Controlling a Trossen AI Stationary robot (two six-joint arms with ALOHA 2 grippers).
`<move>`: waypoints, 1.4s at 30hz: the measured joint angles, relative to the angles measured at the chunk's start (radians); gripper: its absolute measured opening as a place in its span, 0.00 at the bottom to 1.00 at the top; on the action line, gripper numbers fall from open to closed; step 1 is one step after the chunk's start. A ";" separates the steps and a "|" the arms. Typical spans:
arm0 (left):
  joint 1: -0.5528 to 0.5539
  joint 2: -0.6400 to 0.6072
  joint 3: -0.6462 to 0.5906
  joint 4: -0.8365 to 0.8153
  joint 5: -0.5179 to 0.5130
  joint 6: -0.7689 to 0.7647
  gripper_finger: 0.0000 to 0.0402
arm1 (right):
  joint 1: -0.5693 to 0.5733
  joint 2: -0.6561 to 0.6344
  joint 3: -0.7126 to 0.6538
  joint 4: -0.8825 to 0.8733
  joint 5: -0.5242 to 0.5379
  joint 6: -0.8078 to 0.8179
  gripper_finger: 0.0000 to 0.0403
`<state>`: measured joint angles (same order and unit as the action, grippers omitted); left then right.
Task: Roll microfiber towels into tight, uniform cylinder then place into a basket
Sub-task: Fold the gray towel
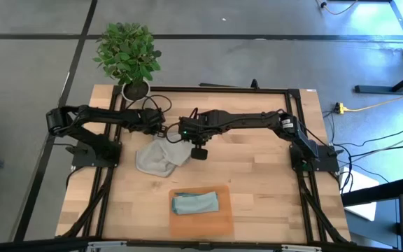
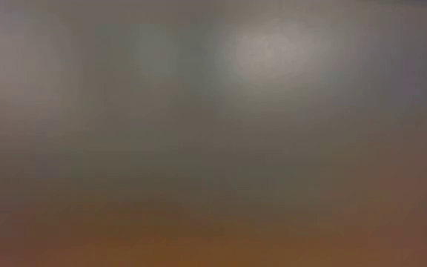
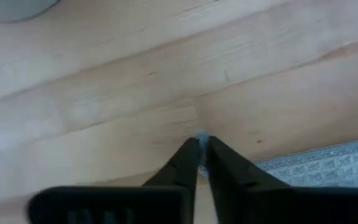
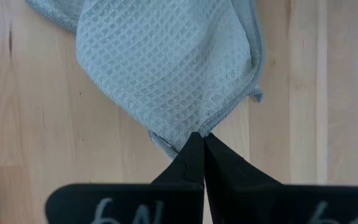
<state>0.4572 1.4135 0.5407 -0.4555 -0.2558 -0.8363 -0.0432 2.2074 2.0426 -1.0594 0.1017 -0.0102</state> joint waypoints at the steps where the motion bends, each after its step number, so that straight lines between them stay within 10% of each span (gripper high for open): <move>1: 0.000 -0.002 0.000 0.001 -0.001 0.012 0.03 | -0.001 0.000 0.000 -0.002 0.000 -0.003 0.00; 12: 0.001 -0.142 0.114 -0.033 0.023 0.200 0.00 | -0.031 -0.049 -0.001 -0.139 0.002 -0.028 0.00; 32: -0.077 -0.206 0.686 -0.431 -0.086 0.455 0.00 | -0.129 -0.250 -0.001 -0.445 0.007 -0.104 0.00; 42: -0.117 -0.201 0.864 -0.450 -0.155 0.506 0.00 | -0.217 -0.353 -0.001 -0.500 0.186 -0.107 0.00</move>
<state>0.3401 1.2121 1.4043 -0.9051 -0.4110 -0.3305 -0.2601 1.8540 2.0418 -1.5599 0.2877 -0.1176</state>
